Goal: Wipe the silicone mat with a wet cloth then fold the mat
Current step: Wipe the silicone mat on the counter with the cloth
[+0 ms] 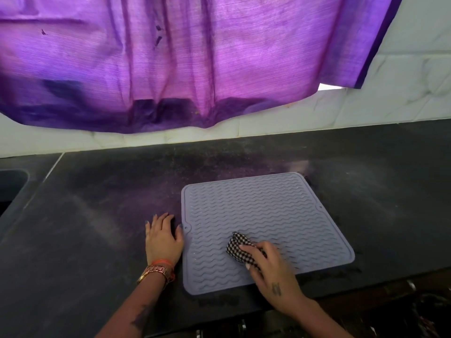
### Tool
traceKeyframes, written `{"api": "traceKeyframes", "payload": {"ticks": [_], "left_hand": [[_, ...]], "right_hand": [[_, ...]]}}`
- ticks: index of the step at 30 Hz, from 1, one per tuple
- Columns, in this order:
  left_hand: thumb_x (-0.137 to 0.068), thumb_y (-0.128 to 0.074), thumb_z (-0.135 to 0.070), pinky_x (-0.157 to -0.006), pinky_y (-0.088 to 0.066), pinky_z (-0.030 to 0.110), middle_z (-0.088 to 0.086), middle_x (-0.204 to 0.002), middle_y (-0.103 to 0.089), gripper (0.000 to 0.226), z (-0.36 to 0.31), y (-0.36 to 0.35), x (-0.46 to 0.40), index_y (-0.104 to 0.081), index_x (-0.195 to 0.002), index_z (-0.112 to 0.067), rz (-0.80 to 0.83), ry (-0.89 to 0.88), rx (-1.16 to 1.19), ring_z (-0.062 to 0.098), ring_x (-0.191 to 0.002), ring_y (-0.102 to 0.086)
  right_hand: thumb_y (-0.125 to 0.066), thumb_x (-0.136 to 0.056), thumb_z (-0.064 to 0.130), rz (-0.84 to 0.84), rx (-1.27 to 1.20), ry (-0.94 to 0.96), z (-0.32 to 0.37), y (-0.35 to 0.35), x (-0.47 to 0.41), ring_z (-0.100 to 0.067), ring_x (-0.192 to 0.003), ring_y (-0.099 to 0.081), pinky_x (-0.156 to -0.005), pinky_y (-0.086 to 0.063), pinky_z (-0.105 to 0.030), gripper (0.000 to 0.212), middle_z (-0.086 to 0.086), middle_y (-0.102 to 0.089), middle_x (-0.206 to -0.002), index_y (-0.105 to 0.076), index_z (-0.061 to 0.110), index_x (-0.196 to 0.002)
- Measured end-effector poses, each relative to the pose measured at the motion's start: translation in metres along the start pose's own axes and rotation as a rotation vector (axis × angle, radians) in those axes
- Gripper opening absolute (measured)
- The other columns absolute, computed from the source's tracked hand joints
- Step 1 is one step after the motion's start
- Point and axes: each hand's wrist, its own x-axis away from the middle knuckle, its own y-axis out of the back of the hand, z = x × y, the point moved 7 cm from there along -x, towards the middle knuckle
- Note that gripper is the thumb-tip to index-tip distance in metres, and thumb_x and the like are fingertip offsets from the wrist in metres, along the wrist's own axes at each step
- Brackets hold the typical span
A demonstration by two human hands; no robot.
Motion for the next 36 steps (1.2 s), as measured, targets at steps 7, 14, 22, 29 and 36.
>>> {"api": "traceKeyframes", "payload": {"ticks": [7,14,22,29,36], "left_hand": [[-0.086,-0.059,-0.028,-0.118,-0.008,0.04,0.011,-0.135,-0.052,0.042,0.007,0.0,-0.001,-0.054,-0.123,-0.01,-0.03,0.024,0.073,0.03,-0.136,-0.032],[-0.089,-0.055,-0.033,-0.118,-0.01,0.04,0.01,-0.134,-0.052,0.041,0.005,0.001,0.001,-0.055,-0.122,-0.01,-0.036,0.0,0.057,0.03,-0.136,-0.033],[-0.087,-0.057,-0.036,-0.117,-0.013,0.043,0.012,-0.133,-0.053,0.044,0.002,0.002,0.001,-0.056,-0.122,-0.009,-0.032,-0.01,0.03,0.031,-0.134,-0.035],[-0.088,-0.056,-0.037,-0.118,-0.012,0.043,0.011,-0.135,-0.051,0.045,0.0,0.003,0.002,-0.056,-0.123,-0.01,-0.021,-0.017,-0.008,0.03,-0.135,-0.034],[-0.087,-0.057,-0.036,-0.117,-0.013,0.043,0.012,-0.134,-0.053,0.044,0.0,0.003,0.003,-0.057,-0.122,-0.009,-0.026,-0.019,-0.008,0.031,-0.134,-0.035]], "right_hand": [[-0.047,-0.083,0.031,0.2,0.089,0.383,0.078,-0.027,0.0,-0.019,-0.091,-0.059,-0.076,-0.051,-0.026,0.048,-0.003,-0.059,-0.108,-0.047,0.033,-0.131],[-0.032,-0.088,0.052,0.196,0.331,0.456,0.082,-0.02,0.006,-0.003,-0.082,-0.059,-0.07,-0.046,-0.015,0.036,0.018,-0.061,-0.1,-0.044,0.064,-0.119],[-0.045,-0.077,0.046,0.086,0.34,0.337,0.033,0.006,0.02,-0.01,-0.073,-0.057,-0.064,-0.045,-0.019,0.033,0.009,-0.051,-0.102,-0.054,0.057,-0.107],[-0.037,-0.064,0.04,0.148,0.428,0.123,-0.023,0.032,0.036,-0.01,-0.065,-0.062,-0.055,-0.049,-0.023,0.044,0.008,-0.066,-0.083,-0.048,0.053,-0.104],[-0.078,-0.047,0.033,0.248,0.545,-0.015,-0.049,0.057,0.048,-0.015,-0.062,-0.065,-0.048,-0.05,-0.029,0.045,0.003,-0.07,-0.081,-0.069,0.048,-0.089]]}}
